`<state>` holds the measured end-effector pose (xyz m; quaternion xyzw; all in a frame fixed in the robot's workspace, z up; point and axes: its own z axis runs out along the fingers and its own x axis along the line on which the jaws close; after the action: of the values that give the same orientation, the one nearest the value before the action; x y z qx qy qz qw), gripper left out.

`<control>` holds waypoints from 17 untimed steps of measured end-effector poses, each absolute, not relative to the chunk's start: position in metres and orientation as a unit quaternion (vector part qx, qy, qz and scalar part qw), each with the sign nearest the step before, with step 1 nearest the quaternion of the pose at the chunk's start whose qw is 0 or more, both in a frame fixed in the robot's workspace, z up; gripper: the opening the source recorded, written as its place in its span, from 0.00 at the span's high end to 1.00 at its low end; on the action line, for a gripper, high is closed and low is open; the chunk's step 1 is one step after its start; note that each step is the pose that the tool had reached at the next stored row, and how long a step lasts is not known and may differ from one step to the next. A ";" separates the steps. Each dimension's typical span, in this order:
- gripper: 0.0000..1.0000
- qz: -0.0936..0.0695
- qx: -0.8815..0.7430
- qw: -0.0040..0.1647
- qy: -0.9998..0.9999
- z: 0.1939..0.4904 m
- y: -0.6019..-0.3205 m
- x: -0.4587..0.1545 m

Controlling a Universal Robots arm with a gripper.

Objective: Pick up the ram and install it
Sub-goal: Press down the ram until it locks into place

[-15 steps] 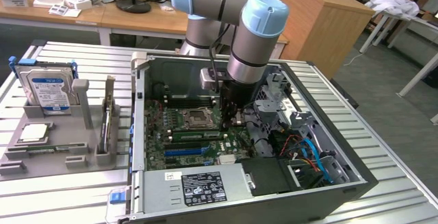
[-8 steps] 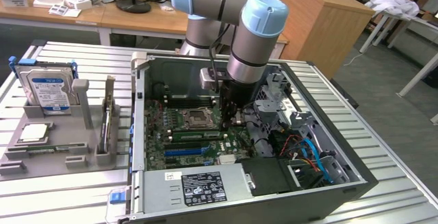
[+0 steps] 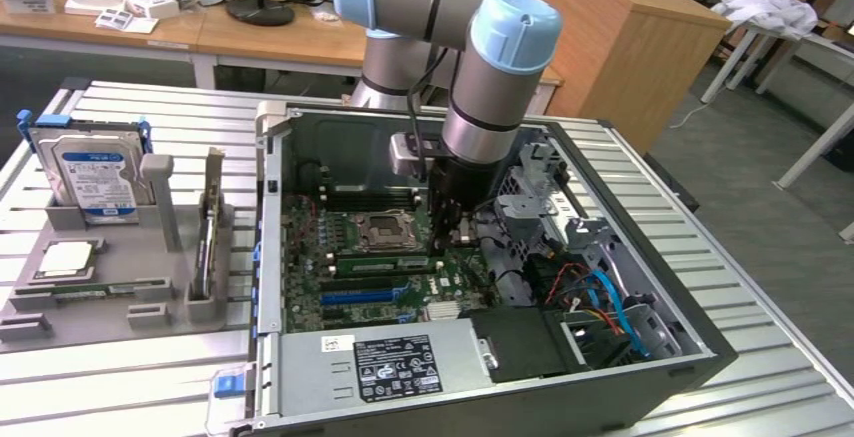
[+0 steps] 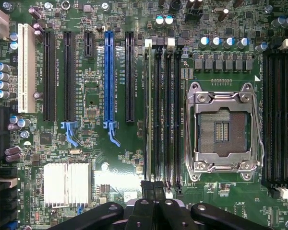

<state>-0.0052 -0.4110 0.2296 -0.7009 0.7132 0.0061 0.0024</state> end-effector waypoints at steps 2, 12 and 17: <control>0.89 0.006 -0.701 0.003 0.713 0.229 -0.411 -0.005; 0.89 0.006 -0.701 0.003 0.713 0.226 -0.411 -0.005; 0.89 0.006 -0.701 0.002 0.713 0.226 -0.411 -0.005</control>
<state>-0.0052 -0.4110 0.2261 -0.7009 0.7132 0.0062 0.0025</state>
